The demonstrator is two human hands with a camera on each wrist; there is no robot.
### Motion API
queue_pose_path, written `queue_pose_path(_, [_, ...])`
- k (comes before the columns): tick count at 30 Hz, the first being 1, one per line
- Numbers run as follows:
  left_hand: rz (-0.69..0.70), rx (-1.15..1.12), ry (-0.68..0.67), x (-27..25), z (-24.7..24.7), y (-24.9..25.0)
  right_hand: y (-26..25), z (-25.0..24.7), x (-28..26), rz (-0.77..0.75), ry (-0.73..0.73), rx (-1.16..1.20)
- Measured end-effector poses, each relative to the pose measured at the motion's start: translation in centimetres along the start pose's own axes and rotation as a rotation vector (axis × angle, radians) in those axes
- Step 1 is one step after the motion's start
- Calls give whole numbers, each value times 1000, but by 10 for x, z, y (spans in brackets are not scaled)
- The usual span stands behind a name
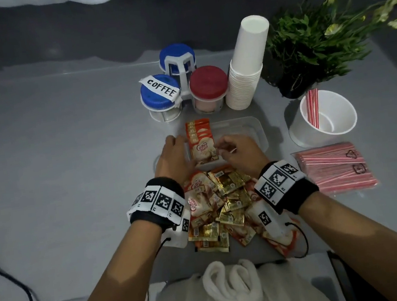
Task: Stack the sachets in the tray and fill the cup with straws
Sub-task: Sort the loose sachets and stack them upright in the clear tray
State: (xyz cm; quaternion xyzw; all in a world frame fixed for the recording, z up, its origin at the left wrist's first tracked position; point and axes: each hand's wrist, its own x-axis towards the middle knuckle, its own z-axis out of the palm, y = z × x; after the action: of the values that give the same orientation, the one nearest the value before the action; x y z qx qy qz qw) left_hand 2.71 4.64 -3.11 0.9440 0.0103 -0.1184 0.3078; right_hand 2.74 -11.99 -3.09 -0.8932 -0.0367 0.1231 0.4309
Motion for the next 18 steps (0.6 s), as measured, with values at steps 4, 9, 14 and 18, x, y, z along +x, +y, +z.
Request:
queue_pose_path(4, [80,48,-73,-15,8,0,6,4,-19,-83,-152,-231])
queue_pose_path(9, [142,190,-249,-27,20,-9,14,13,-34,-182,-296,-462])
queue_pose_path(14, [107,265,-320,-34,23,-11,18,16,-43,-174,-326,-535])
queue_pose_path(18, [104,232,-294,-37,26,-15,18,22,-46,-151,-300,-510])
